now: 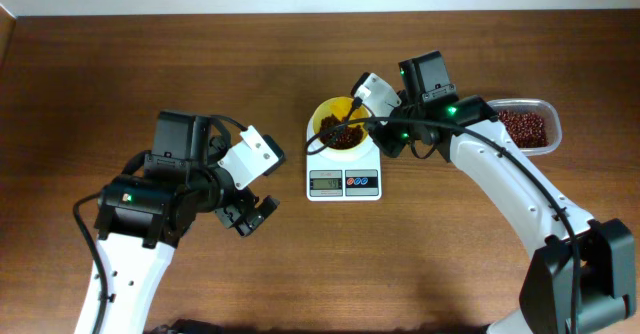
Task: Scoop item into bowl and weigh 50g on scale
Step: 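Lift the scoop away from the bowl and carry it right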
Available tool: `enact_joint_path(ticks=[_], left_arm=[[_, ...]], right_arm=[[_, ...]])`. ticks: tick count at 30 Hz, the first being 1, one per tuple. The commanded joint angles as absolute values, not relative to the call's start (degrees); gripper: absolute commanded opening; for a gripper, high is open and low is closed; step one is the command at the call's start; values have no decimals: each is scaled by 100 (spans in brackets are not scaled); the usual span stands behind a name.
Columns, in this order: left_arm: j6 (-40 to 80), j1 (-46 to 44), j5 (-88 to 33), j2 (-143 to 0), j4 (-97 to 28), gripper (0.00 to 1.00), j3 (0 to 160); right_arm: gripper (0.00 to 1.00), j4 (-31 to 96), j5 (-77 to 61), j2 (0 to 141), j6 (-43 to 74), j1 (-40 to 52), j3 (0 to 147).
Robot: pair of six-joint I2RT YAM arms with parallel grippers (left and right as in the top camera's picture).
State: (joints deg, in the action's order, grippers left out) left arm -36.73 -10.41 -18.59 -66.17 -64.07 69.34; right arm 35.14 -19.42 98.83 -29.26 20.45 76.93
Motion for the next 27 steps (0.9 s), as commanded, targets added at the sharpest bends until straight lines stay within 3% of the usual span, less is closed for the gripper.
enact_joint_path(ticks=[1,8,15,20,27], left_arm=[[-3780,-996,-1859,-6632,-6416,98,7035],[-3778,-996,-1859,-6632,-6416,99,7035],[-3780,-996,-1859,-6632,-6414,99,7035],[-3780,-996,-1859,-6632,-6416,99,7035],[-3780,-996,-1861,-6632,-6416,99,7035]], right_arm=[[4,3409,-1100,9782,-3704,2209,7782],[4,3264,-836,9727,-3660,2440,7878],[4,3192,-838,9157,-3063,1920,8097],[4,3166,-1955,8960,-1610,475,8097],[4,3168,-2132,8962,-543,-849,8095]])
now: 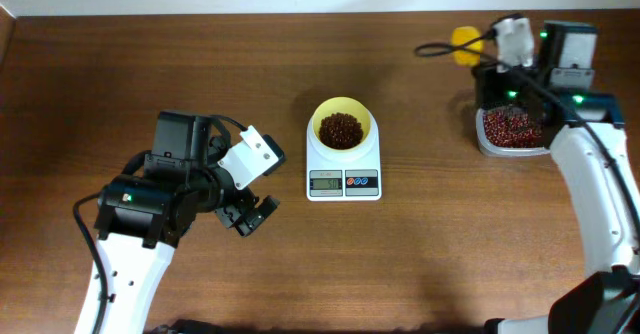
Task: Scoop item into bowl and weigh 50g on scale
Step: 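Lift the scoop away from the bowl and carry it right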
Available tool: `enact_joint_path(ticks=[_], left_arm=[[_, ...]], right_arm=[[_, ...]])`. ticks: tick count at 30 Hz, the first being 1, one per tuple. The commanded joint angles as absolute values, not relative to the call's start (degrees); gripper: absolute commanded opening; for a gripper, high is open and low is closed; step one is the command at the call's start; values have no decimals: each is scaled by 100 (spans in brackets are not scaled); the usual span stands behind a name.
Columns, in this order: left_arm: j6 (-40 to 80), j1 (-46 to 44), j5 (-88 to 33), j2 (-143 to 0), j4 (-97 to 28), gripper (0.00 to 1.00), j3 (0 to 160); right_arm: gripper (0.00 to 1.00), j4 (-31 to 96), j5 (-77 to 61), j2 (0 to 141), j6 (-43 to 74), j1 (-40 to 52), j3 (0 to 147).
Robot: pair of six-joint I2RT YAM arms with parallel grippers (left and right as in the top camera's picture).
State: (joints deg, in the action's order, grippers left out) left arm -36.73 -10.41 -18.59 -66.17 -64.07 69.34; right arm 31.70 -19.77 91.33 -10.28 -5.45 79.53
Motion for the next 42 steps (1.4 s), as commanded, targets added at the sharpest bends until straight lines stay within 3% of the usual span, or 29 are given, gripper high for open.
enact_joint_path(ticks=[1,11,18,20,26,33,36,40,42], left_arm=[[-3778,-996,-1859,-6632,-6414,99,7035],[-3780,-996,-1859,-6632,-6416,99,7035],[-3778,-996,-1859,-6632,-6416,99,7035],[-3780,-996,-1859,-6632,-6416,99,7035],[-3778,-996,-1859,-6632,-6414,99,7035],[-3778,-996,-1859,-6632,-6416,99,7035],[-3780,-996,-1859,-6632,-6416,99,7035],[-3780,-996,-1859,-6632,-6414,99,7035],[-3780,-996,-1859,-6632,-6416,99,7035]], right_arm=[[4,3164,-2145,8969,-545,-967,8093],[4,2779,-2143,9306,-412,-1332,8090],[4,1896,-2541,9341,1457,-1332,8090],[4,1551,-3142,9341,2010,-1332,8090],[4,207,-5957,9341,2025,-1315,8090],[4,16,-7402,9341,1999,-1555,8090],[4,1041,-7662,9338,1632,-1911,8090],[4,4272,-5605,9338,-373,-2189,8090],[4,4834,-5924,9334,-438,-2182,8090]])
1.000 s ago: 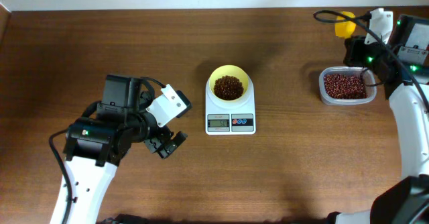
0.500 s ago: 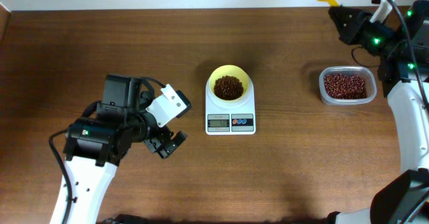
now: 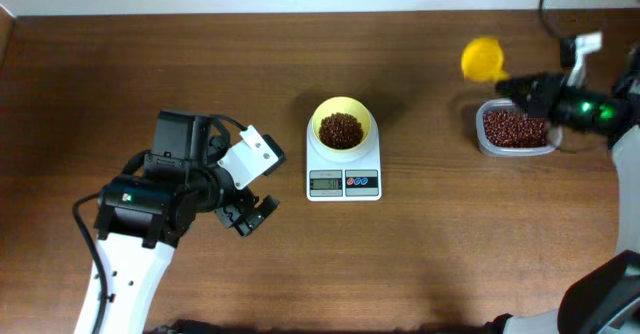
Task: Scoop item into bowl and weigh 50g on scale
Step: 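Lift the scoop away from the bowl and carry it right, then lower the scoop to the table in front of the bean tub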
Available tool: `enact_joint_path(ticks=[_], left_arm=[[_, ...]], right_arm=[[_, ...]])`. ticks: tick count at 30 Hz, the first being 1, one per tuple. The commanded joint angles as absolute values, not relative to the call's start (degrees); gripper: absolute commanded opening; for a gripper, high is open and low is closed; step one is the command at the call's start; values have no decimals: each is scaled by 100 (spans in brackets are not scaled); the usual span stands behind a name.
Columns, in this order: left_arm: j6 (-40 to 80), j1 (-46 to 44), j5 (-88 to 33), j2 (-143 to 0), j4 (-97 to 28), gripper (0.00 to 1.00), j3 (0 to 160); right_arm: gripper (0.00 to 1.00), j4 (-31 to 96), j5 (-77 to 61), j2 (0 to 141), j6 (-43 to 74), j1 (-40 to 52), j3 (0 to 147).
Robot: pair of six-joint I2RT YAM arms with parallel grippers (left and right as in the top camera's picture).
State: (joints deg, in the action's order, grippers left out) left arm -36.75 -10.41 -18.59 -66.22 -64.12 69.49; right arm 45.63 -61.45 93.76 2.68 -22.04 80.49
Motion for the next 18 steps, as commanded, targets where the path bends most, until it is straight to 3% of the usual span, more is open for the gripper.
enact_joint_path(ticks=[1,6,10,18], left_arm=[[-3780,-996,-1859,-6632,-6416,99,7035],[-3780,-996,-1859,-6632,-6416,99,7035],[-3780,-996,-1859,-6632,-6416,99,7035],[-3780,-996,-1859,-6632,-6416,99,7035]], right_arm=[[4,5116,-6121,9327,-596,-2182,8090],[4,6783,-6311,9253,-1135,-2294,8093],[4,7725,-5502,8543,-1479,-2926,8093],[4,7800,-5030,7675,-1474,-3308,7249]])
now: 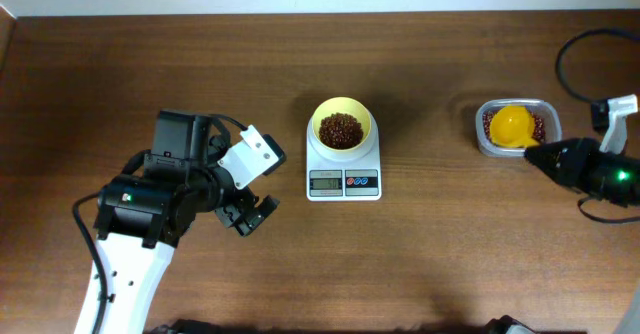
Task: Scoop item into bowl and weigh 50g on scale
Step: 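Lower the scoop to the table in front of the bean tub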
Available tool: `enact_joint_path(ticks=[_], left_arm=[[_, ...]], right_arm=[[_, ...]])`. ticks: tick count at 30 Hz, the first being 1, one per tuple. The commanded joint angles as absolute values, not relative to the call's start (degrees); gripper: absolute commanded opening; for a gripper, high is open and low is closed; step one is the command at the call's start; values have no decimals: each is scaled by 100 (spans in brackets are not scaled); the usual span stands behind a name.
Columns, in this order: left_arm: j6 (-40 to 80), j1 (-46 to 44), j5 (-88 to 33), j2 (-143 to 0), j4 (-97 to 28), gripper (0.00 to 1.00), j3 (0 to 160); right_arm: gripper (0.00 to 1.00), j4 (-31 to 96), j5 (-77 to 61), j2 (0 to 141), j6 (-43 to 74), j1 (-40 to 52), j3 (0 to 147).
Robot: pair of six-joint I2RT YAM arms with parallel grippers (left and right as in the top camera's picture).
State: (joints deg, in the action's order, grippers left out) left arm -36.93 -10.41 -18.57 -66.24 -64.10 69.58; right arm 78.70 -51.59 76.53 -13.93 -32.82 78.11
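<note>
A yellow bowl [341, 126] holding red beans stands on the white scale [344, 179] at the table's middle. To the right, a clear container [484, 132] of red beans has the yellow scoop [512, 124] lying head-down in it. My right gripper [537, 155] is just right and in front of the container, shut on the scoop's handle. My left gripper [255, 217] hovers left of the scale, open and holding nothing.
The right arm's black cable [575, 54] loops over the table's far right. The left arm's body [150, 199] fills the front left. Brown wooden tabletop [420, 264] surrounds the scale.
The scoop was held in the air behind and left of the container; now it sits in the beans. My right gripper has moved toward the front right. The left arm is unchanged.
My right gripper held the scoop over the bowl on the scale. Then it was back above the bean container with the scoop behind it, then the scoop hung left of the container's back edge. Now the scoop is in the container's beans.
</note>
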Motion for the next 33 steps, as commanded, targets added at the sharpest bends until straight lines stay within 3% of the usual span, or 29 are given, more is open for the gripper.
enact_joint_path(ticks=[1,7,10,17,33], left_arm=[[-3780,-996,-1859,-6632,-6414,99,7035],[-3780,-996,-1859,-6632,-6416,99,7035],[-3780,-996,-1859,-6632,-6416,99,7035],[-3778,-996,-1859,-6632,-6416,99,7035],[-3778,-996,-1859,-6632,-6414,99,7035]], right_arm=[[4,7710,-5030,7675,-1468,-3308,6943],[4,6475,-5308,7686,-952,-3308,5166],[4,5922,-4613,7697,-480,-3308,4722],[4,5749,-3664,7699,-482,-3308,4578],[5,5544,-3002,7767,-392,-3308,4558]])
